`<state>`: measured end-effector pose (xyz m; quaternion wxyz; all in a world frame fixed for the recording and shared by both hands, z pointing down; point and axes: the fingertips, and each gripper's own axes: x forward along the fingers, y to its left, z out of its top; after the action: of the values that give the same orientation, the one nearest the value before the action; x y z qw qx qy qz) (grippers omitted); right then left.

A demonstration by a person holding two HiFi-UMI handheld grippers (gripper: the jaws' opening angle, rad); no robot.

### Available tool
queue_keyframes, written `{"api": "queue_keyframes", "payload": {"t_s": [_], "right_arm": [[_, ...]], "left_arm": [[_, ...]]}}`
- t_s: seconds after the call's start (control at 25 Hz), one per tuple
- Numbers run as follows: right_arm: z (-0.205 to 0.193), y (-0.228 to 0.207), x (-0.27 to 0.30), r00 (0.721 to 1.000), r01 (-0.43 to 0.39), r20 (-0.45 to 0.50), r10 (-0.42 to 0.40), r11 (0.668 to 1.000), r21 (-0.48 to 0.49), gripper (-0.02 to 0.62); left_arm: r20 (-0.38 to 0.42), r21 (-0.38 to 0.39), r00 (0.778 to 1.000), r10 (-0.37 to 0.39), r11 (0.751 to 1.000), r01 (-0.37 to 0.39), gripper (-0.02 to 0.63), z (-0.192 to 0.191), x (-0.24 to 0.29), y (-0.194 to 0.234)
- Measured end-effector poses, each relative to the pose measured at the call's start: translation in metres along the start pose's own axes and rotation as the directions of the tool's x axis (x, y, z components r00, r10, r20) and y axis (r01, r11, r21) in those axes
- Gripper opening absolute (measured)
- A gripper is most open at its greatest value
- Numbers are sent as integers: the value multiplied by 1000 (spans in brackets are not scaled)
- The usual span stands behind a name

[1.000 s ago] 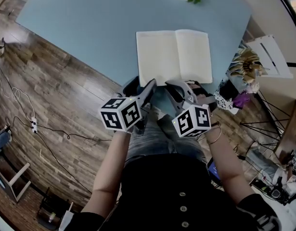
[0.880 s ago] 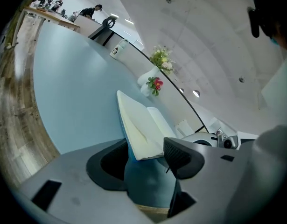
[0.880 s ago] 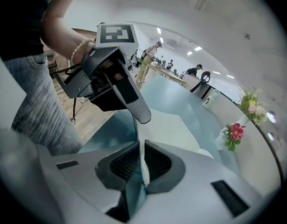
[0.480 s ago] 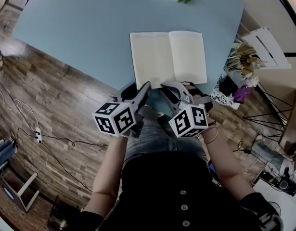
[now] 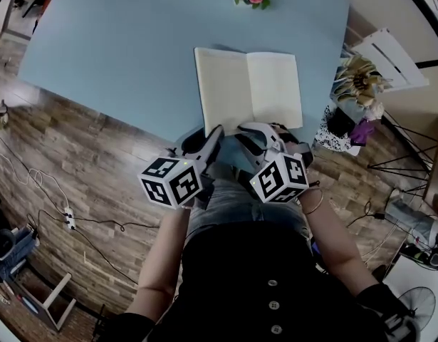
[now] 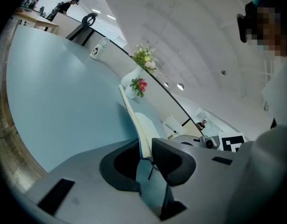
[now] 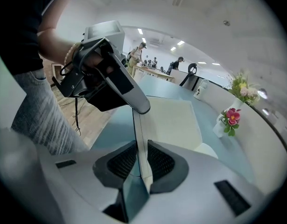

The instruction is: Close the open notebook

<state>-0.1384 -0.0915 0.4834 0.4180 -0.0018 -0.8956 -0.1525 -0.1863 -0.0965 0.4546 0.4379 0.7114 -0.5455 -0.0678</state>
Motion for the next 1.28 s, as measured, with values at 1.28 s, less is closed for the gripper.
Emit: {"api": "queue_keyframes", "payload": {"t_s": [1.28], "right_arm": [[-43,-81,-120,932,224,131,-337,823,522,5]], "left_arm": [[-54,287,996,-64,955,77,67,8,49,-93]]}}
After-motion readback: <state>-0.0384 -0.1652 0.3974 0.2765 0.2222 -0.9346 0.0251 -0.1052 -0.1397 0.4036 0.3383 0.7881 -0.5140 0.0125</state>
